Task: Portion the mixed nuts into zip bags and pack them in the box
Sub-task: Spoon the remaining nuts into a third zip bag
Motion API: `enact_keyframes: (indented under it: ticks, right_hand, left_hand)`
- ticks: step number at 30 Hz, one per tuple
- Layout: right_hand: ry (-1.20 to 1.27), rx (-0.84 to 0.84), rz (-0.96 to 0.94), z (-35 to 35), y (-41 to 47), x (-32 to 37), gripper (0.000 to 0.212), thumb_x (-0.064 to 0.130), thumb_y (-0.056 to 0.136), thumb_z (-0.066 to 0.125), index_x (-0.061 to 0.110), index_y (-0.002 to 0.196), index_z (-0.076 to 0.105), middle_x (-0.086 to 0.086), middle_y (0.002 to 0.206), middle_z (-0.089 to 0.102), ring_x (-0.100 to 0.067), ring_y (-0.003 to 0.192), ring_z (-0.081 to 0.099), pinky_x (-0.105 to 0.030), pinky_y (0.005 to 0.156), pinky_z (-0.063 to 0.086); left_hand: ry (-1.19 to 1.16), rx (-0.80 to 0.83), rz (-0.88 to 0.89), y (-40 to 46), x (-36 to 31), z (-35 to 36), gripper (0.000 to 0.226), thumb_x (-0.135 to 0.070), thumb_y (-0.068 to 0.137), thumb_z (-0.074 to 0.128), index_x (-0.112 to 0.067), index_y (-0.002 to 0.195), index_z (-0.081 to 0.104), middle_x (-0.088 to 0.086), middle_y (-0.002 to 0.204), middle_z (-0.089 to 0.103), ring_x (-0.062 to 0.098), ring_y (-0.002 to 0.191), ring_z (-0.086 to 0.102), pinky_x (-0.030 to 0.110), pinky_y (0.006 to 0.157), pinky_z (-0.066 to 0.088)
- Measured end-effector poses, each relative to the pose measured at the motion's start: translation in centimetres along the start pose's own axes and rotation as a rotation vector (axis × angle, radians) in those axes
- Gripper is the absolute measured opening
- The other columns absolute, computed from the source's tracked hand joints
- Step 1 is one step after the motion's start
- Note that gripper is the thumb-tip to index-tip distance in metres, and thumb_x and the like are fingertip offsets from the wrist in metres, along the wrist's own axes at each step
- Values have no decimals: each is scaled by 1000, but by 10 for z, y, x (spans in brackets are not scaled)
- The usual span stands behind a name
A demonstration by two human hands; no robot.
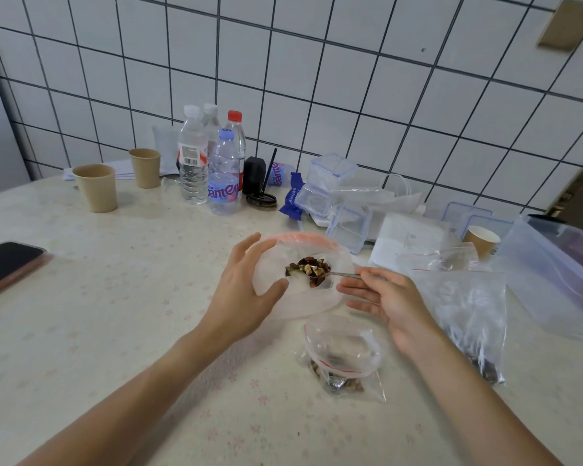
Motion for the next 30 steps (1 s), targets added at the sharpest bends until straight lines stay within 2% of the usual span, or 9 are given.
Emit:
enact_keyframes:
  ticks: [5,8,12,15,18,21,23,27,30]
  right_hand:
    - [41,-4,-65,-24,-29,21,18,8,107,48,0,111,64,-23,102,77,-37,98,77,-45,77,61]
    - [50,1,-92,-39,-53,31,18,9,106,50,-2,112,63,-25,104,76,-39,97,76,-45,76,61]
    - [42,19,-88,-58,-83,33,20,9,104,52,-5,114,63,-28,102,75,-41,97,76,-37,70,65]
    - [26,19,-67,-68,-100,28,22,10,103,53,-7,114,62,-29,101,74,-43,96,75,-37,70,64]
    - [-30,29,-64,-69,-111,23,21,8,103,52,-6,113,64,-28,98,75,-43,95,76,-35,70,64]
    - [-197,62,-146,-58,-119,23,17,8,104,54,0,109,68,-20,93,78,-36,92,77,-31,72,63]
    - [-349,113,-244,-47,-127,26,17,8,103,56,9,106,72,-11,91,80,-27,91,77,-31,75,61]
    - [-752,219,-496,-25,-149,35,19,27,105,57,31,113,74,18,102,77,-2,102,72,-14,83,51]
    - [-910,243,-667,-16,-158,42,21,32,105,54,35,118,71,26,108,72,2,106,69,-10,89,47]
  left_hand:
    - [105,-124,290,-12,-38,-11,42,-29,95,70,-30,135,57,-10,155,39,7,141,38,30,113,33]
    - [105,-108,396,-20,-59,-9,28,-28,97,66,-28,125,62,-13,137,50,4,120,55,21,97,45]
    - [-7,77,283,-24,-62,9,26,-51,101,52,-34,117,63,-26,117,56,2,93,66,15,68,48]
    - [-26,221,161,-29,-52,26,37,-69,96,41,-40,107,61,-26,104,64,3,73,69,24,65,53]
    - [-98,321,43,-32,-41,40,27,-63,96,55,-39,102,64,-21,88,69,4,63,69,23,62,53]
    - [-131,327,40,-30,-39,41,2,-37,95,71,-35,95,70,-18,80,70,5,65,64,15,60,48]
    - [-151,335,77,-29,-43,37,9,-25,93,71,-33,89,72,-14,76,70,9,66,63,15,60,47]
    - [-175,349,110,-27,-50,29,8,-24,80,64,-31,82,69,-5,69,66,9,61,57,17,56,45]
    - [-165,337,152,-25,-52,22,9,-23,76,60,-29,79,65,0,67,63,5,57,51,18,54,44]
Point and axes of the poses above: each hand's wrist, its own y-axis towards the middle knuckle, its own z-axis out of the palm, x = y × z, the point moved 8 cm from there along y, towards the middle knuckle
